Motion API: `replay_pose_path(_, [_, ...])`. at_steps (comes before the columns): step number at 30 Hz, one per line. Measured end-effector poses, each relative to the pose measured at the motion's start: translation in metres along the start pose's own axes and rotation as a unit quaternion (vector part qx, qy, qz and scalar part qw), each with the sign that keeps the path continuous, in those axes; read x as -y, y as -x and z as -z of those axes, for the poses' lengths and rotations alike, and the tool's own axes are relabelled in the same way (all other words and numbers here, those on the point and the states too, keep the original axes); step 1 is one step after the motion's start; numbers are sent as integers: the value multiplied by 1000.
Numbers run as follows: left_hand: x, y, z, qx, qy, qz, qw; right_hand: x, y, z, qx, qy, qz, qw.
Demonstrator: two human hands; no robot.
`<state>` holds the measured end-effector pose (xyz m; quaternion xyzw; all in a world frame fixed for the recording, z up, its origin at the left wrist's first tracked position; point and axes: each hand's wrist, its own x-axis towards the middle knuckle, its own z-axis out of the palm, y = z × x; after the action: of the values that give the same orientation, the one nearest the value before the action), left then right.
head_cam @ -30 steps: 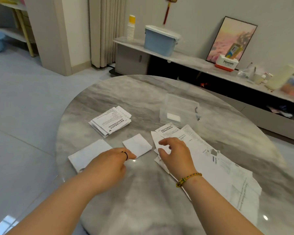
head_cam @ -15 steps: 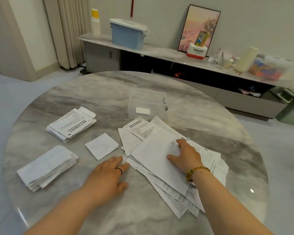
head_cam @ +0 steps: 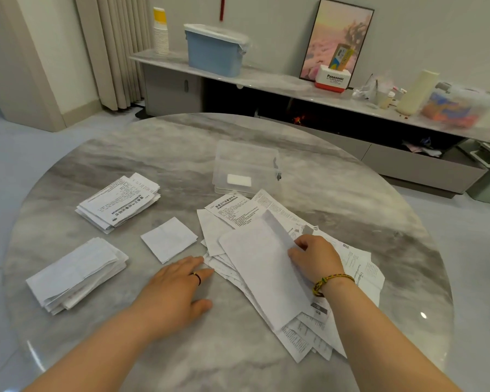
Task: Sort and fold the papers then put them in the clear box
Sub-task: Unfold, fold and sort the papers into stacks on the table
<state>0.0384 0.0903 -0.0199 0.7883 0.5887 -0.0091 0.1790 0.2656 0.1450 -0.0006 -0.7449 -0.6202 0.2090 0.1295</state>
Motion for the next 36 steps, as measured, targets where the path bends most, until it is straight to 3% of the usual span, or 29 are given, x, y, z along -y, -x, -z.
replay_pose_path(3, [-1, 0, 4, -20, 85, 17, 996, 2, 9, 9, 5, -37, 26, 999])
replay_pose_path(6, [-3, 2, 10, -60, 243, 61, 966, 10, 20, 22, 7, -86, 45, 995])
replay_pose_path(9, [-7, 5, 18, -82, 401, 96, 907, 24, 34, 31, 35, -193, 37, 980])
replay_pose_path(13, [-9, 17, 30, -20, 603, 70, 794, 34, 56, 23, 71, -308, 12, 949])
replay_pose_path(18, [-4, 20, 42, -41, 648, 99, 754, 37, 62, 11, 115, -376, -5, 919])
replay_pose_path(28, [7, 16, 45, -31, 658, 116, 743, 39, 52, 0, 184, -470, -6, 863])
replay_pose_path(33, [11, 18, 49, -2, 735, 101, 671, 38, 50, 0, 197, -518, -7, 833])
replay_pose_path(36, [13, 18, 50, 0, 759, 99, 644, 39, 50, 1, 194, -520, 2, 832])
